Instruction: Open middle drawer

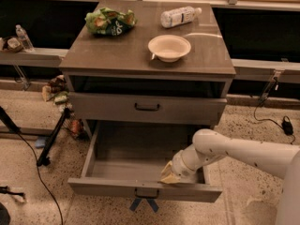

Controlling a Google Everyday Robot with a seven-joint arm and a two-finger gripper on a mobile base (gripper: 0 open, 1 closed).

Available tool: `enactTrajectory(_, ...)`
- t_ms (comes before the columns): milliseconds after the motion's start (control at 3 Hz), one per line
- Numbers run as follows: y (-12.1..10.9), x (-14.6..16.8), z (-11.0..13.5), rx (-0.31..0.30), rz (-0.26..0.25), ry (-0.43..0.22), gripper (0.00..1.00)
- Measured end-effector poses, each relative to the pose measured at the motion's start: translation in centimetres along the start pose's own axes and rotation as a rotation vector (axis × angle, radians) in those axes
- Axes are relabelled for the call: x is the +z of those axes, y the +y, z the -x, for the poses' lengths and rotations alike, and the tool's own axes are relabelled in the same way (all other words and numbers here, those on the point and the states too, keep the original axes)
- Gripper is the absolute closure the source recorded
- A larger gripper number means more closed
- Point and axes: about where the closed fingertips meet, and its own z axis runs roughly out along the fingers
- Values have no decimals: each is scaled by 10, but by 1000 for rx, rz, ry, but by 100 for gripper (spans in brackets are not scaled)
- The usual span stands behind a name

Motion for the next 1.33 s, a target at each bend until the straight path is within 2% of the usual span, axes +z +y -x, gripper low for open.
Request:
enactTrajectory(333, -10, -27, 19, -55, -80, 3, 100)
enactTrajectory(667, -16, -69, 38, -104, -186, 15, 100)
enactTrajectory(1000, -11, -130, 62, -152, -267, -49, 100)
enactTrajectory(1333, 4, -169, 68, -151, -277, -95, 100)
